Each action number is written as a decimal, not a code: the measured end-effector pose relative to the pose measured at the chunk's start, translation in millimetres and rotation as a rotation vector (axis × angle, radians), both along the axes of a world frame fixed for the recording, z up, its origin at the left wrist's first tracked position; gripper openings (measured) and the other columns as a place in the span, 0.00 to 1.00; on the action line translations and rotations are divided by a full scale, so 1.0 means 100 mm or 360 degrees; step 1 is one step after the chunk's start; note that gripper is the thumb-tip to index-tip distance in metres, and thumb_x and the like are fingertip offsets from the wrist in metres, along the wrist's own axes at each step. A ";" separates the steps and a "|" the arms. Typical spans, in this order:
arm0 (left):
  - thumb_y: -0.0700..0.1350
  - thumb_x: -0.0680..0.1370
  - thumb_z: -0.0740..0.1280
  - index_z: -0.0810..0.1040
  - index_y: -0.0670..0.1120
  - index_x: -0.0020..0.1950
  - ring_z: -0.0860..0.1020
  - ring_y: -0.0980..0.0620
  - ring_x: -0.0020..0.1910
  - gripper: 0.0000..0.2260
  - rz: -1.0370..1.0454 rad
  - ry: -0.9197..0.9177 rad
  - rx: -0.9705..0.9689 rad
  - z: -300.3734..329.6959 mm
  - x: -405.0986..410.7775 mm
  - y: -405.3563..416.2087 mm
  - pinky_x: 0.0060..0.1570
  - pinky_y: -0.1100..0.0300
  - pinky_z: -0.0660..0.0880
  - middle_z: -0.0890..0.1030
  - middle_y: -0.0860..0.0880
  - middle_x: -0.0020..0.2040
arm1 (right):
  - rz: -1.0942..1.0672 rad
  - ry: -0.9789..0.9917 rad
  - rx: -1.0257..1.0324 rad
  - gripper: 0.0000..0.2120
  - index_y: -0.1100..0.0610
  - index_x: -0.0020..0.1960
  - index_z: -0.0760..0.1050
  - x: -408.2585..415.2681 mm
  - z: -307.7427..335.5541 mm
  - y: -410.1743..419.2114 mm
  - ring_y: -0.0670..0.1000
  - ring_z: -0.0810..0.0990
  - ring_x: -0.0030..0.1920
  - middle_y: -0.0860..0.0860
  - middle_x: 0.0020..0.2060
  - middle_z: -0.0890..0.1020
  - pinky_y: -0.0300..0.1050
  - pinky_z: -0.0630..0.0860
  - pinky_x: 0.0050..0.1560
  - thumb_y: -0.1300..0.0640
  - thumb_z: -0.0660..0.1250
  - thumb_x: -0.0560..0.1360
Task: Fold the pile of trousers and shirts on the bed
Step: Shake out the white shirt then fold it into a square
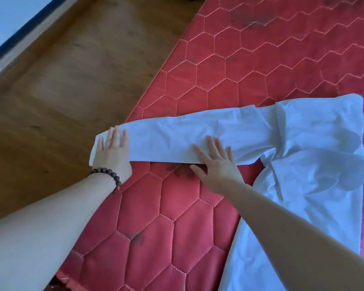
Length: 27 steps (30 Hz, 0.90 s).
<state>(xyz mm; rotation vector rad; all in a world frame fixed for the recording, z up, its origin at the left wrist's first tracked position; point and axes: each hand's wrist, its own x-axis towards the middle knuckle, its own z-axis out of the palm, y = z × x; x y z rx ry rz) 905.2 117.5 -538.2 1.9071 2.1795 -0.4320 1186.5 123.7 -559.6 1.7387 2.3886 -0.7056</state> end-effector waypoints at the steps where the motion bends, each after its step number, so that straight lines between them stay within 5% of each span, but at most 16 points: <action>1: 0.47 0.75 0.61 0.42 0.44 0.79 0.42 0.46 0.78 0.38 -0.0053 -0.0046 0.0005 -0.01 0.07 -0.05 0.76 0.47 0.44 0.43 0.42 0.79 | 0.0007 0.0061 -0.0002 0.30 0.40 0.77 0.49 0.03 0.02 0.00 0.50 0.36 0.77 0.48 0.78 0.41 0.54 0.35 0.76 0.35 0.46 0.77; 4: 0.56 0.75 0.61 0.49 0.42 0.79 0.45 0.45 0.79 0.38 -0.0276 -0.0262 0.0145 -0.06 0.39 -0.17 0.76 0.46 0.46 0.48 0.41 0.79 | -0.0123 0.0155 0.0270 0.27 0.46 0.78 0.51 0.26 0.06 0.13 0.48 0.38 0.77 0.50 0.79 0.46 0.54 0.38 0.76 0.42 0.50 0.80; 7: 0.59 0.79 0.54 0.49 0.42 0.79 0.45 0.45 0.79 0.35 -0.0283 -0.0342 0.0264 -0.16 0.67 -0.06 0.76 0.46 0.47 0.47 0.41 0.79 | -0.0435 -0.0032 0.0567 0.27 0.55 0.78 0.53 0.62 0.06 0.45 0.56 0.47 0.78 0.56 0.78 0.50 0.57 0.45 0.76 0.51 0.56 0.82; 13: 0.63 0.78 0.45 0.43 0.42 0.79 0.40 0.44 0.78 0.37 -0.0143 -0.0203 0.0280 -0.41 0.75 -0.03 0.76 0.45 0.41 0.43 0.40 0.79 | -0.0638 -0.0497 0.0122 0.32 0.54 0.79 0.41 0.94 -0.18 0.72 0.50 0.37 0.77 0.52 0.78 0.40 0.58 0.36 0.75 0.40 0.42 0.80; 27: 0.63 0.77 0.42 0.52 0.43 0.79 0.46 0.40 0.78 0.35 0.0089 -0.0190 0.0279 -0.46 0.86 -0.24 0.73 0.35 0.46 0.50 0.38 0.79 | -0.0011 -0.0182 0.0304 0.29 0.43 0.78 0.43 -0.73 -0.31 0.43 0.51 0.37 0.77 0.50 0.78 0.41 0.61 0.32 0.72 0.37 0.39 0.79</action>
